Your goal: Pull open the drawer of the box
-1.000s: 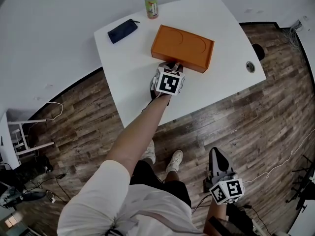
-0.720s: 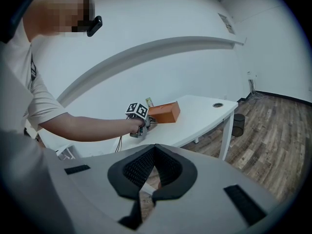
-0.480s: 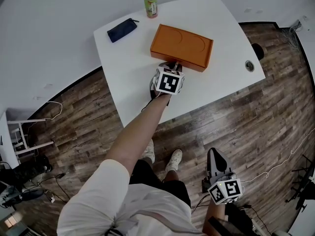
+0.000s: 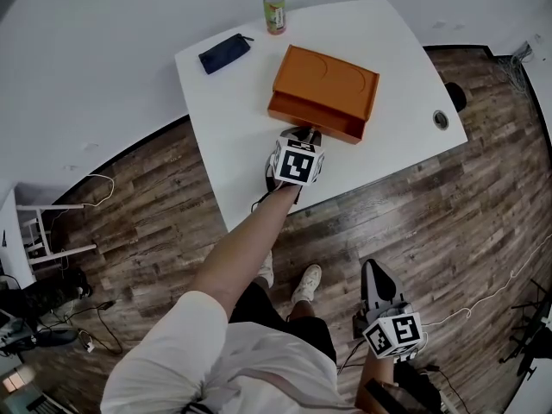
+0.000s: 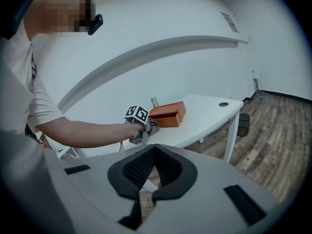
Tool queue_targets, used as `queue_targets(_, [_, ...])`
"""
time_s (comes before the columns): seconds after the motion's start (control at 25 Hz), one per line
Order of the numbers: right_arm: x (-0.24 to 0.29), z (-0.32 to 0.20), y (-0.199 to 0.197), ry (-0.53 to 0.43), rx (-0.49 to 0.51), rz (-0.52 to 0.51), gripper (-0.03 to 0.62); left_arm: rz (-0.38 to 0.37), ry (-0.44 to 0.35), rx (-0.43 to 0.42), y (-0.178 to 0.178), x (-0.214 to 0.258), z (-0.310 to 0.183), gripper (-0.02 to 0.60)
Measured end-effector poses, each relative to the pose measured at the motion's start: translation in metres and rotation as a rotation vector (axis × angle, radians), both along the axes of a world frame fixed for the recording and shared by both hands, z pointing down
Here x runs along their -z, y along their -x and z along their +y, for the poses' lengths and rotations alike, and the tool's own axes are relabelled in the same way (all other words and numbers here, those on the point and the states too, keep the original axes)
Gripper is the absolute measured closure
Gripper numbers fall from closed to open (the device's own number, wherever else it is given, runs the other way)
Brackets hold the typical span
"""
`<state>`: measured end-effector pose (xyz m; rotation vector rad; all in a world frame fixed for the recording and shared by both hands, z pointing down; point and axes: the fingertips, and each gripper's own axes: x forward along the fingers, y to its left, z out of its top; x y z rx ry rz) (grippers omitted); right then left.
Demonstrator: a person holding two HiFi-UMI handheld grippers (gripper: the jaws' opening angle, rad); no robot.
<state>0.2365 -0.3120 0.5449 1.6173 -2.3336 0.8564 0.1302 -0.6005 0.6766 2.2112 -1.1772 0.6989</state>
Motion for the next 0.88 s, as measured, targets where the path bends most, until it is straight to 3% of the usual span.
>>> queue_targets(0.88, [0.004, 0.018, 0.015, -0.009, 0.034, -0.012, 0.602, -0.007, 0.054, 0.006, 0.015, -0.006, 0.044, 0.506])
